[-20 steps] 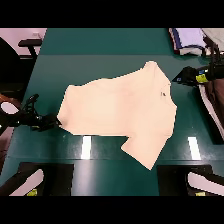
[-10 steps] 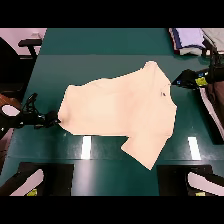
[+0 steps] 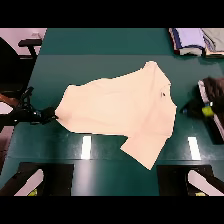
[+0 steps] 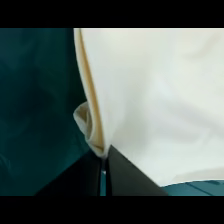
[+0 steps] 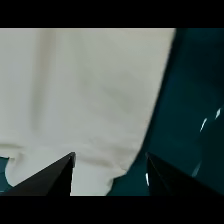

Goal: Fold the shirts.

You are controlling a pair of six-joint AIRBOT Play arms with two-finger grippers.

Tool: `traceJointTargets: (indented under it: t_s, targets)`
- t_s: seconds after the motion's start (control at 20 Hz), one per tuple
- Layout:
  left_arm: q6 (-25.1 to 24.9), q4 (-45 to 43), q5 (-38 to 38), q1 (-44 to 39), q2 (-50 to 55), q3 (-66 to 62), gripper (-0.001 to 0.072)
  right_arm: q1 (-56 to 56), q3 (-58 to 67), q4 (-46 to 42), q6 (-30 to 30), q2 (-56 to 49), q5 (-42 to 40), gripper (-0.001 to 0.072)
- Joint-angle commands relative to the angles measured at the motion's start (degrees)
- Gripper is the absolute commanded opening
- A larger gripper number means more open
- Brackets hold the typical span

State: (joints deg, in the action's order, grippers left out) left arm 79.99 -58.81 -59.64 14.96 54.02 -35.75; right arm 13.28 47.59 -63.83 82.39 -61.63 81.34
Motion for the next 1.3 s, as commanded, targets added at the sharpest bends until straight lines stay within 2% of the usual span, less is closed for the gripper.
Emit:
traceJointTargets:
  t_s: [0.0,0.15,0.25,0.3,0.35,0.4,0.45,0.5,0.65,0.85,1.05,1.25]
  targets:
    - [-0.5,0.1,-0.9,0.0,-0.7,-0.4,0.0027,7.0,-16.2,1.3,-1.6,3.8,-2.0,0.0504]
    - [-0.5,0.1,-0.9,0.0,-0.7,-0.4,0.0027,6.0,-22.3,8.4,-4.5,2.7,-7.1,0.0502]
    - [-0.5,0.2,-1.0,0.0,-0.7,-0.4,0.0027,2.6,-22.3,12.1,-5.4,0.2,-10.4,0.0435]
    - [-0.5,0.2,-1.1,0.0,-0.7,-0.4,0.0027,0.4,-21.4,13.1,-5.4,-1.2,-11.6,0.0434]
    - [-0.5,0.2,-1.3,0.0,-0.7,-0.4,0.0027,-2.3,-19.8,13.2,-5.4,-2.8,-12.5,0.0363]
    - [-0.5,0.2,-1.7,0.0,-0.7,-0.5,0.0027,-4.8,-17.8,12.6,-5.4,-4.0,-13.0,0.0202]
    - [-0.5,0.1,-2.3,0.0,-0.7,-0.7,0.0026,-6.8,-15.9,12.6,-5.5,-4.9,-13.1,0.0087]
    - [-0.5,0.1,-3.3,0.0,-0.7,-1.5,0.0026,-8.5,-13.5,12.6,-5.5,-5.0,-13.1,0.0014]
    - [-0.5,0.1,-8.4,0.0,-0.8,-9.6,0.0026,-10.5,-4.8,12.6,-5.5,-0.4,-12.6,0.0015]
    - [1.0,1.0,-14.5,0.0,-0.8,-31.9,0.0026,-10.4,14.6,10.2,-5.5,10.4,-13.2,0.0014]
    - [2.8,1.0,-14.7,0.0,-2.9,-58.7,0.0027,-10.3,37.4,4.0,-5.4,16.1,-13.7,0.0014]
    - [5.9,0.9,-14.6,0.0,-4.7,-82.3,0.0027,-10.3,54.1,3.4,-5.4,18.1,-13.0,0.0015]
